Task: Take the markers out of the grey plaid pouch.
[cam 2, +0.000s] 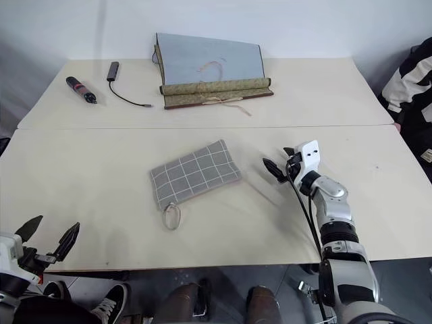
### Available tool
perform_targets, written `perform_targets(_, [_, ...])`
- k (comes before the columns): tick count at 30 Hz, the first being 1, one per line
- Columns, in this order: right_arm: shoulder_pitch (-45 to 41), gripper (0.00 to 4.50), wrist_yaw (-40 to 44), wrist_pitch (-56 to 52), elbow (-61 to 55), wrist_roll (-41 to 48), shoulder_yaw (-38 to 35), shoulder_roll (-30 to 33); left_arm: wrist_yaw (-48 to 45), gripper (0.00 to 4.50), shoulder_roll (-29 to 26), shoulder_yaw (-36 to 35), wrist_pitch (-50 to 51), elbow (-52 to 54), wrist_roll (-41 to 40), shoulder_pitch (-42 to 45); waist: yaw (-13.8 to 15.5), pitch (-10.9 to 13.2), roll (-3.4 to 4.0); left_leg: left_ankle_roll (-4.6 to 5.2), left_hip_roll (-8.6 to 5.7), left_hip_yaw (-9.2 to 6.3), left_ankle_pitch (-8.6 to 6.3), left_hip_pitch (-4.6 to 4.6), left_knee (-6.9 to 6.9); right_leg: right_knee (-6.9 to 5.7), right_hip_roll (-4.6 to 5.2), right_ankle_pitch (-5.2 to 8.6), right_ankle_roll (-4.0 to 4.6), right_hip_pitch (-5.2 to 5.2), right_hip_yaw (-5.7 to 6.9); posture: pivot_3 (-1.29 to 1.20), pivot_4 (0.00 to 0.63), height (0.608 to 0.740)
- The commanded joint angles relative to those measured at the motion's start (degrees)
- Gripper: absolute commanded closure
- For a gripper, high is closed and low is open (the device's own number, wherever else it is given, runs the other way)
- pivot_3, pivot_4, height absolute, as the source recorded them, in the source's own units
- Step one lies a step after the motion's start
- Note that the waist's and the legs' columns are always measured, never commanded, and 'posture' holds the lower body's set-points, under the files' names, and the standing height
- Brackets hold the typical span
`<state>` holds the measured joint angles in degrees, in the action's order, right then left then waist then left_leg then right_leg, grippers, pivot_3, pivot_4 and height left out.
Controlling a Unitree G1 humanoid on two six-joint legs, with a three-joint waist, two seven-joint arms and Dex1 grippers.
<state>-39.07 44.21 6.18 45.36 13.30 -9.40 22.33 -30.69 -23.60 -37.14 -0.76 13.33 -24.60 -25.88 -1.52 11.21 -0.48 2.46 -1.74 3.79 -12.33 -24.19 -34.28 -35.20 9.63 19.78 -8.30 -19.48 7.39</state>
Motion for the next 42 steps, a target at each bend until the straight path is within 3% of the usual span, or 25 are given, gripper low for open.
perform_targets(1, [0.49,0.0,-0.1,0.27,-2.77,0.21,-0.35,0.91,-0.38,0.02,-0.53,-0.59,-1.66,1.21,-0.2,-0.19,0.0,0.0,0.0,0.0,0.0,0.0,0.0,0.0,0.0,0.01,0.0,0.0,0.0,0.0,0.0,0.0,0.15,0.74])
perform_targets(8, [0.32,0.0,1.17,-2.47,-11.44,3.95,-0.37,-2.12,-1.1,0.02,-1.96,0.81,-1.38,2.5,0.67,1.34,-0.01,0.0,0.0,-0.03,0.08,0.02,-0.02,0.0,0.01,0.02,-0.04,-0.01,0.02,-0.03,-0.02,0.0,0.15,0.74])
perform_targets(11, [0.87,0.59,0.73,-7.77,-21.52,6.44,2.03,-5.75,-1.78,0.0,-3.1,3.37,-3.29,3.44,3.13,2.69,-0.06,0.0,0.0,-0.07,0.17,0.06,-0.03,0.0,0.04,0.03,-0.07,-0.05,0.08,-0.07,-0.07,0.0,0.15,0.74])
perform_targets(15, [1.27,2.02,-2.36,-8.83,-26.12,2.76,7.51,-10.35,-3.1,0.0,-4.63,7.8,-6.93,3.0,7.29,5.57,-0.06,-0.03,-0.04,-0.16,0.27,0.14,-0.05,0.01,0.12,-0.15,-0.18,-0.07,0.12,-0.18,-0.12,0.0,0.15,0.74])
perform_targets(22, [-5.9,4.49,-10.03,-3.32,-12.79,-5.47,12.69,-17.27,-4.55,0.0,-8.86,13.49,-18.27,-4.45,16.7,10.84,-0.21,-0.04,-0.07,-0.2,0.27,0.49,-0.01,0.01,0.15,-0.44,-0.23,-0.09,0.17,-0.46,-0.26,0.0,0.15,0.74])
perform_targets(29, [-9.38,4.49,-12.95,2.87,-0.63,-14.56,17.94,-16.77,-1.22,0.0,-13.27,18.81,-31.0,-15.75,28.38,18.1,-0.2,-0.1,-0.17,-0.22,0.34,0.72,-0.01,0.03,0.19,-0.7,-0.21,-0.12,0.21,-0.75,-0.27,0.0,0.15,0.74])
perform_targets(33, [-9.68,4.49,-12.98,2.87,1.19,-15.12,17.81,-16.65,2.43,0.0,-14.68,23.24,-36.95,-22.16,35.68,23.06,-0.25,-0.15,-0.23,-0.2,0.46,0.97,0.01,0.07,0.21,-0.74,-0.22,-0.17,0.3,-0.83,-0.25,0.0,0.15,0.74])
perform_targets(42, [-9.74,4.49,-13.07,2.05,0.74,-14.62,16.88,-16.17,7.97,0.0,-15.61,32.76,-42.55,-36.21,43.86,38.24,-0.04,-0.23,-0.28,-0.2,0.47,1.03,0.05,0.13,0.2,-0.79,-0.18,-0.23,0.36,-0.83,-0.23,0.0,0.15,0.74])
